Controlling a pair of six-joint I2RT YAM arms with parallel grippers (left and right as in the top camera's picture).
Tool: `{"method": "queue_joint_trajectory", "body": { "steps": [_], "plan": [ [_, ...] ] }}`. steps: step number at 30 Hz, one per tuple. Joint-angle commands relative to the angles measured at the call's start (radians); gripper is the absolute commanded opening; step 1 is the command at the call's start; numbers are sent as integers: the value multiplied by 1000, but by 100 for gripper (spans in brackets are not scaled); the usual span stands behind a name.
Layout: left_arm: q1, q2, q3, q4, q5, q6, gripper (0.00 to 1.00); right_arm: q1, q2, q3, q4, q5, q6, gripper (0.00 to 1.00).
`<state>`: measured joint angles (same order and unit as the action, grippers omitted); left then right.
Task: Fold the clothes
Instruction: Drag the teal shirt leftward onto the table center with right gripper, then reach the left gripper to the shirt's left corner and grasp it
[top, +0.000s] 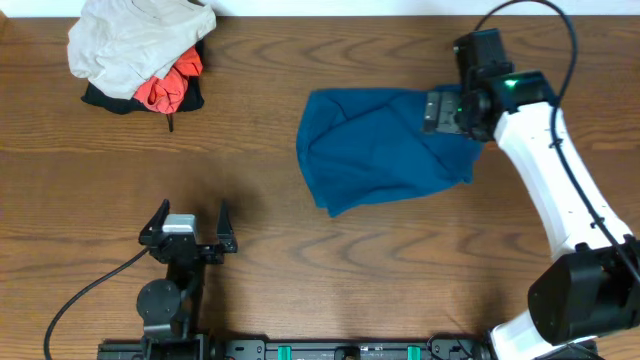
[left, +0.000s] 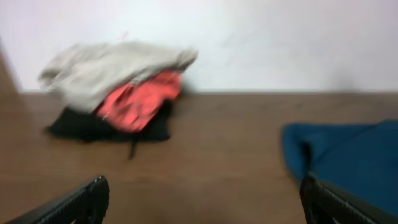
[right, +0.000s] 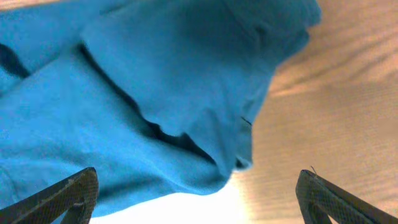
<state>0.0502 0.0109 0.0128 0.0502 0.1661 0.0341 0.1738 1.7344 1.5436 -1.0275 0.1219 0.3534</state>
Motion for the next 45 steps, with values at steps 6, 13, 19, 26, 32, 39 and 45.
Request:
{"method": "queue_joint_trajectory", "body": {
  "steps": [6, 13, 19, 26, 32, 39, 45],
  "plan": [
    [3, -7, 2, 170, 442, -109, 98, -49, -14, 11, -50, -36, 12, 99],
    [3, 51, 184, 101, 479, -108, 98, -49, -14, 11, -18, -36, 12, 99],
    [3, 304, 473, -195, 478, -50, 98, -49, -14, 11, -9, -53, 13, 99],
    [-10, 518, 541, -220, 481, -131, 98, -56, -14, 11, -32, -59, 13, 99],
    [-145, 709, 719, -519, 322, -133, 98, -107, -14, 11, -32, -59, 62, 99],
    [-444, 920, 811, -652, 87, -410, 98, -201, -14, 11, -40, -88, 158, 99],
    [-589, 1094, 809, -622, -40, -617, 98, -244, -14, 11, -56, -103, 154, 99]
  ]
}}
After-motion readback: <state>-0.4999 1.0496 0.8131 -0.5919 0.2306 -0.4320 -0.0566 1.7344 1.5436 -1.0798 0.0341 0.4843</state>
